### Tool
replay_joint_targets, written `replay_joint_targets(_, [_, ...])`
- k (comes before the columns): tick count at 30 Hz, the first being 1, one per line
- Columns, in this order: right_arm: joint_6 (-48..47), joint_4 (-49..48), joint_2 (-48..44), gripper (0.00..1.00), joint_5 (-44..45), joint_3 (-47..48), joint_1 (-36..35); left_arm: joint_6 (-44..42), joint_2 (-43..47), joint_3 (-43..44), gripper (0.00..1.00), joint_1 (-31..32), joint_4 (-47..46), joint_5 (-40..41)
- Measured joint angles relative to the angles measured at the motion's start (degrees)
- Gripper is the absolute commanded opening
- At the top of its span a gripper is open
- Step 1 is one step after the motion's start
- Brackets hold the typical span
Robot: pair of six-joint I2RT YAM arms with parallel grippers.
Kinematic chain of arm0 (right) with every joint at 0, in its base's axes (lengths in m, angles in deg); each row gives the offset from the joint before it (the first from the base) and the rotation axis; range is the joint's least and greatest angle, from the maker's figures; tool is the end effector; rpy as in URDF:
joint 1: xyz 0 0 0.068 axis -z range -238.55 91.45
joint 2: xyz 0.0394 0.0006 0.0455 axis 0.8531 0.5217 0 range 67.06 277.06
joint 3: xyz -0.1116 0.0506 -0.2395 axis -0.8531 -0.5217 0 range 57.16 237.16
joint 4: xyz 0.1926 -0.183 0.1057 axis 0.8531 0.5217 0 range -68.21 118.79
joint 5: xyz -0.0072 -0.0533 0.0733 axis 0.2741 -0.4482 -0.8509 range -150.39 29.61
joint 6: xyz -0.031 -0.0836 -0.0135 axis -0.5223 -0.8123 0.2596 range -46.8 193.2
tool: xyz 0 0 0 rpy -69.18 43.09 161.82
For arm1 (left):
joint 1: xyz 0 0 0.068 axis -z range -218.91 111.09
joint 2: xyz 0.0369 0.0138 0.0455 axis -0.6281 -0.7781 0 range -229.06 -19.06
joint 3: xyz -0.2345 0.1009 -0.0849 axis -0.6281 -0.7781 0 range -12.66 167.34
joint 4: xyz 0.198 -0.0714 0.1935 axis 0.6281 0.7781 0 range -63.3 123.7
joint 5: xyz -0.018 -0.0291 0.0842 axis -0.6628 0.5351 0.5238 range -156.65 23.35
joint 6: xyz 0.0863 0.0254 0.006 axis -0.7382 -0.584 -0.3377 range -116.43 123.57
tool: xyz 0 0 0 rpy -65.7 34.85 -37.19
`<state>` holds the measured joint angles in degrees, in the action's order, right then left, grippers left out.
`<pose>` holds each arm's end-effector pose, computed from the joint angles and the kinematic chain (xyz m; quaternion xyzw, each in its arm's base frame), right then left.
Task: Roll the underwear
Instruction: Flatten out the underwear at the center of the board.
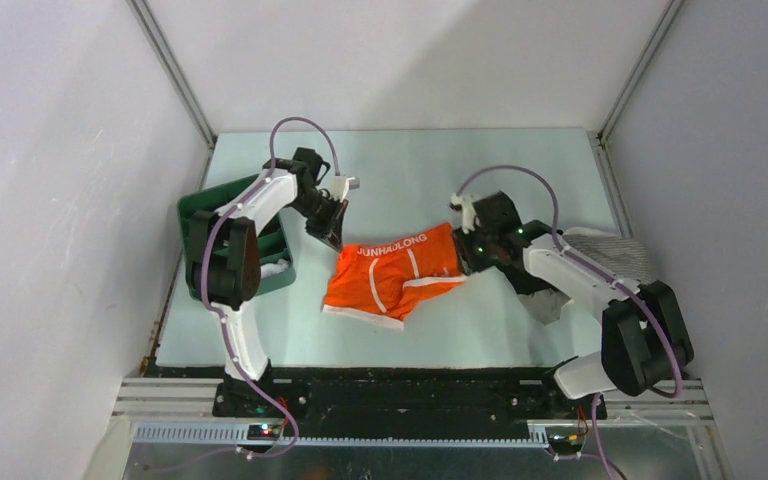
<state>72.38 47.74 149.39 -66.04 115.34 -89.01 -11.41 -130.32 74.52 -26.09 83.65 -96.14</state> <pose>0.3029 0.1873 0.1969 -0.2693 0.8995 0.1320 0.3176 0.3897 -0.1294 0.1578 0.2509 0.9311 -0.2523 0.0803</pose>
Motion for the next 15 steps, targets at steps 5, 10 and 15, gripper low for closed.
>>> replay_joint_targets(5, [2.3,8.0,-0.6,0.52,-6.4,-5.6,11.3,0.0,0.0,-0.1,0.0,0.0,-0.2,0.9])
replay_joint_targets(10, [3.2,7.1,1.3,0.52,-11.6,-2.7,17.5,0.0,0.0,-0.2,0.0,0.0,-0.3,0.9])
replay_joint_targets(15, [2.2,2.6,12.0,0.45,-18.7,7.7,17.9,0.0,0.0,-0.2,0.0,0.0,-0.3,0.8])
